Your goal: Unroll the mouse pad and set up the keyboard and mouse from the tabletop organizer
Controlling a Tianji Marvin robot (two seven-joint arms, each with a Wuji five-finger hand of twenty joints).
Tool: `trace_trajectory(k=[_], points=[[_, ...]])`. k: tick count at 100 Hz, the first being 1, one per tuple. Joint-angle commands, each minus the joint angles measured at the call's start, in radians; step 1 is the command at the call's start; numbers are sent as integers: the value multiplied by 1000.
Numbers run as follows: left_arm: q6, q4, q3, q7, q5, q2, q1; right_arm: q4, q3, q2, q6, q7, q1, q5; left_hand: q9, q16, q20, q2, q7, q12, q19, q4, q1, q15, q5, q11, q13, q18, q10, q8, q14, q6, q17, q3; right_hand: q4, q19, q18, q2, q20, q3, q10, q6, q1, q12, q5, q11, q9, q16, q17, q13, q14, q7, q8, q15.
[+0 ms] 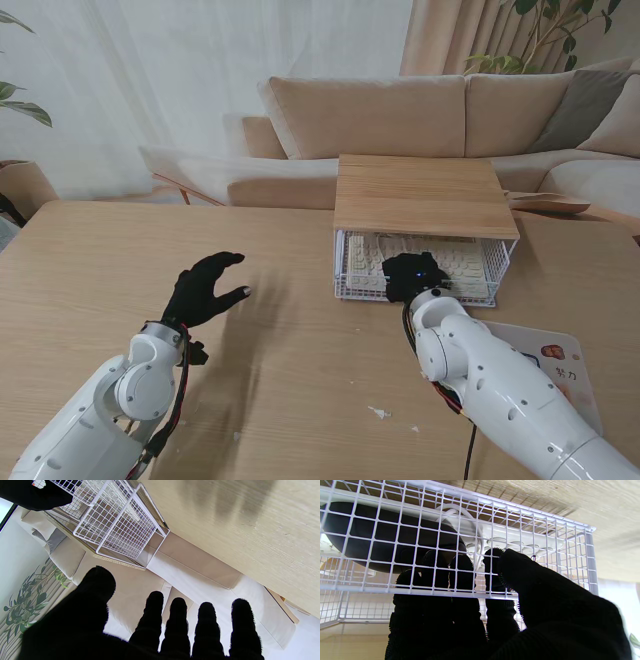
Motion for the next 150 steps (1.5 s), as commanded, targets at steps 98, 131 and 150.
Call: trace_trajectory(k=[98, 131, 150], points=[[4, -3, 1, -11, -2, -4, 1, -178, 95, 26, -46, 144, -166, -48, -23, 13, -13, 29, -22, -5, -30, 45, 15, -25, 13, -7, -41, 7, 15, -12, -12, 2, -9, -17, -36, 7, -15, 20, 23, 62, 38, 2, 43, 48, 15, 63, 46, 64, 1, 117, 19, 19, 43, 138], [4, -3, 2, -12, -1, -4, 1, -243, 145, 34, -75, 182, -231, -76, -23, 13, -13, 29, -23, -5, -30, 45, 16, -26, 14, -7, -41, 7, 17, -12, -11, 4, -9, -17, -36, -1, -16, 21, 21, 62, 37, 3, 45, 53, 14, 61, 42, 67, -3, 110, 18, 19, 46, 137], [5, -4, 3, -13, -1, -4, 1, -266, 162, 36, -80, 190, -256, -82, -23, 13, -13, 29, -23, -5, -30, 45, 16, -27, 14, -8, -41, 7, 16, -13, -12, 4, -9, -17, -36, -3, -15, 22, 21, 61, 38, 3, 46, 54, 13, 60, 41, 69, -3, 110, 20, 19, 48, 137]])
